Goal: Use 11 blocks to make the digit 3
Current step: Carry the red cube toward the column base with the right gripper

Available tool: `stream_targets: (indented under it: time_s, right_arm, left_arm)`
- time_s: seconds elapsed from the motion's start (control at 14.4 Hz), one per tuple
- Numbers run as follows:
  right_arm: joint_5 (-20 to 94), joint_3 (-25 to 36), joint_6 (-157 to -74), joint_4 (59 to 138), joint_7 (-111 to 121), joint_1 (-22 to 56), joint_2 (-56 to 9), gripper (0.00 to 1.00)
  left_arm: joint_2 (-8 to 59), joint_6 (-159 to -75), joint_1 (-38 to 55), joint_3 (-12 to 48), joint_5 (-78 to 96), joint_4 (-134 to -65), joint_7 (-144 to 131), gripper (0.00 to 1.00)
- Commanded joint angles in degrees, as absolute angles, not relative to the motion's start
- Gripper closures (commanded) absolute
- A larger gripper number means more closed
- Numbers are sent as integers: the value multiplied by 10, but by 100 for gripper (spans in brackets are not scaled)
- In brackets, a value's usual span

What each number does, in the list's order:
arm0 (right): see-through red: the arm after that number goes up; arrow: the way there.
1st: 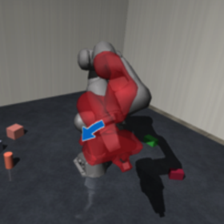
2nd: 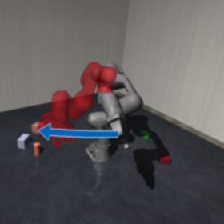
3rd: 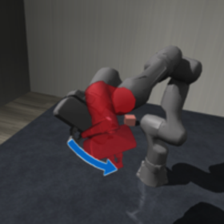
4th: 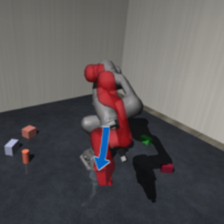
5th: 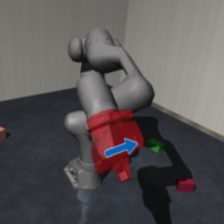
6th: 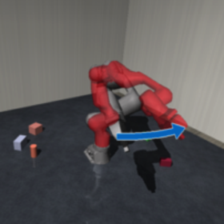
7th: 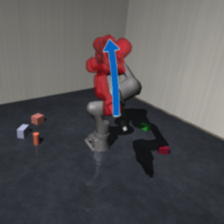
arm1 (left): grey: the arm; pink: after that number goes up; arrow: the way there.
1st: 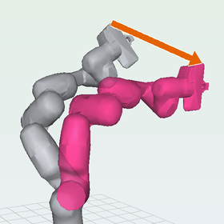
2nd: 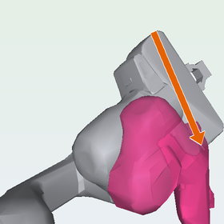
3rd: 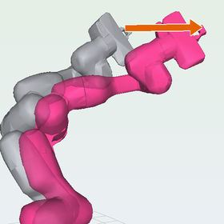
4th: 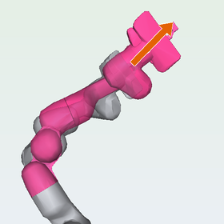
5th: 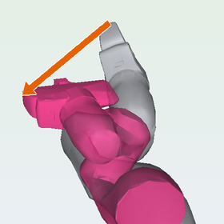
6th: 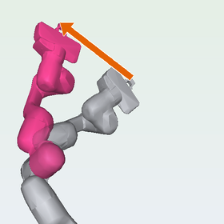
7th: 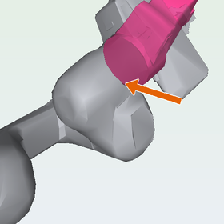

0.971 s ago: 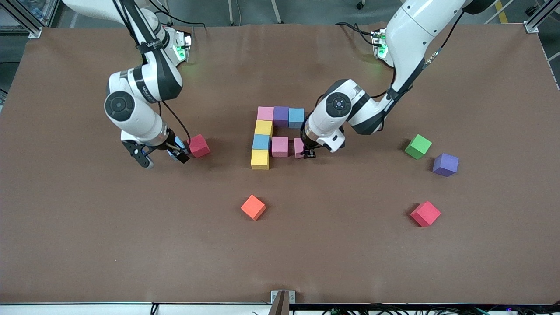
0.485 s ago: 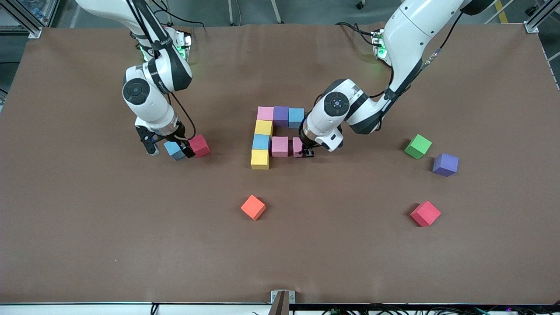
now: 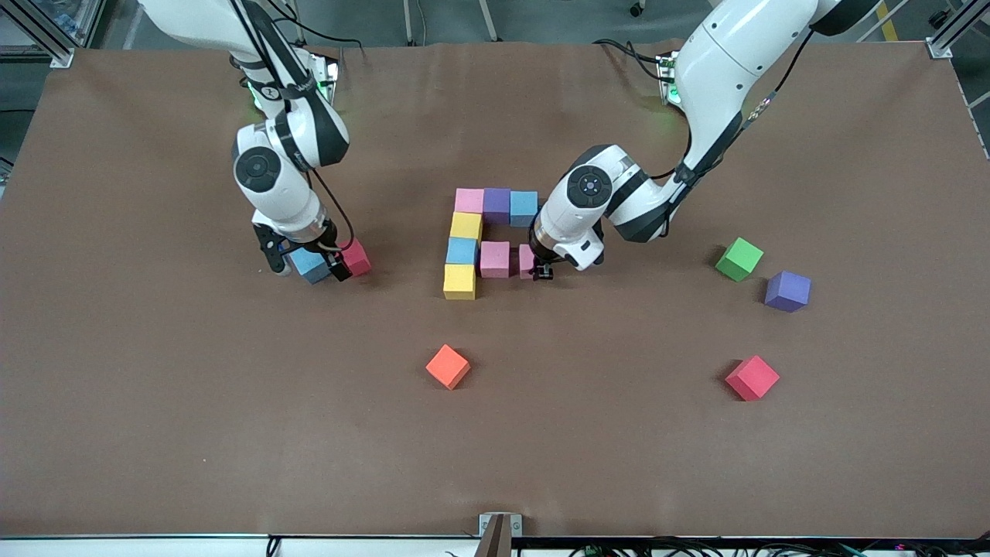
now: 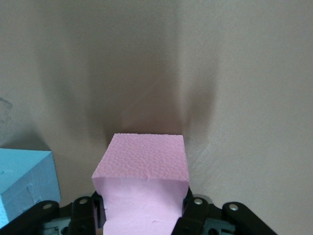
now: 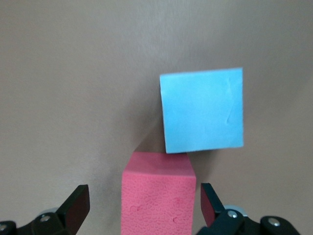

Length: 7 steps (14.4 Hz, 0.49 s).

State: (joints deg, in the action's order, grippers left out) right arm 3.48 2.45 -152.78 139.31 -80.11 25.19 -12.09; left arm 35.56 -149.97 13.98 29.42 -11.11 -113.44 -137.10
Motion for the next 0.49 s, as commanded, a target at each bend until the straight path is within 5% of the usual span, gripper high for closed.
stream_targets:
  time_s: [0.0, 0.42]
  right_arm:
    - [28, 25, -1542, 1402, -824, 264, -129, 0]
    - [28, 25, -1531, 1401, -825, 259, -134, 7]
  left_arm:
    - [367, -1504, 143, 294, -121, -1127, -1354, 78]
    - [377, -1504, 149, 294, -121, -1111, -1354, 78]
